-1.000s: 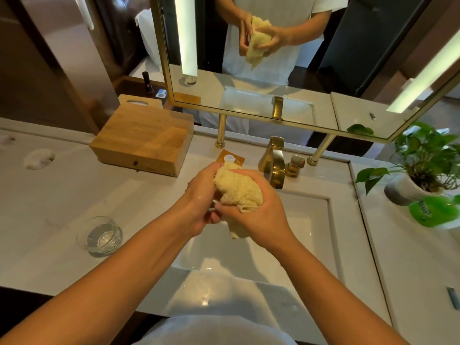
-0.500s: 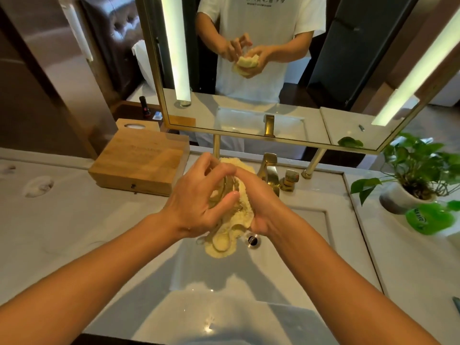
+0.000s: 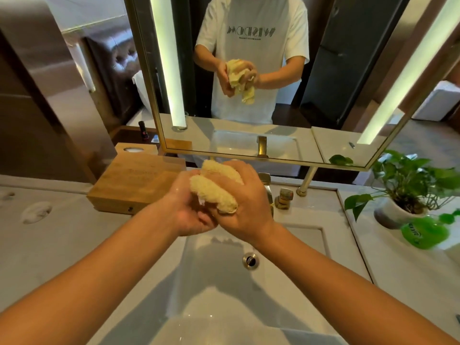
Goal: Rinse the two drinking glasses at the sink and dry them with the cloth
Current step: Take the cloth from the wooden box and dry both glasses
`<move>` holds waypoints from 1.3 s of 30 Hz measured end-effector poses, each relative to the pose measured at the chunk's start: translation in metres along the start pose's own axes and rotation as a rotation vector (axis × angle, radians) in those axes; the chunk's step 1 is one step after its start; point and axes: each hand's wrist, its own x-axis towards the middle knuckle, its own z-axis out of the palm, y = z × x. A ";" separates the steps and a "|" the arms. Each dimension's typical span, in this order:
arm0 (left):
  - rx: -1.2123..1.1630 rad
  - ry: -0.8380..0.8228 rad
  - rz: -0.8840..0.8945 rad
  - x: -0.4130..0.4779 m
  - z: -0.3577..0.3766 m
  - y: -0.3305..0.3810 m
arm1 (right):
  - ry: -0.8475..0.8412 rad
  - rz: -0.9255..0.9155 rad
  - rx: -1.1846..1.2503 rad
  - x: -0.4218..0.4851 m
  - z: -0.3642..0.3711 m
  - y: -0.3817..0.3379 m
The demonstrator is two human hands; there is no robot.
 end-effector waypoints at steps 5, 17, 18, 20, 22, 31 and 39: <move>0.596 0.268 0.999 0.018 0.000 -0.043 | 0.238 0.778 0.559 0.000 0.012 -0.024; 1.170 -0.059 1.542 0.035 -0.047 -0.057 | -0.139 1.435 1.061 -0.015 0.009 -0.017; 0.938 0.052 1.402 0.034 -0.040 -0.068 | 0.023 1.311 0.879 -0.023 0.016 -0.018; 0.401 0.212 0.969 0.032 -0.023 -0.083 | 0.169 0.969 0.579 -0.035 0.022 -0.026; -0.003 0.208 0.338 0.033 -0.016 -0.074 | 0.082 0.605 0.313 -0.043 0.017 -0.029; 0.061 -0.224 -0.354 0.032 -0.046 -0.047 | -0.783 -0.036 -0.025 -0.066 -0.027 -0.013; 0.344 0.104 0.268 0.025 -0.033 -0.063 | -0.390 0.588 0.524 -0.070 -0.008 -0.016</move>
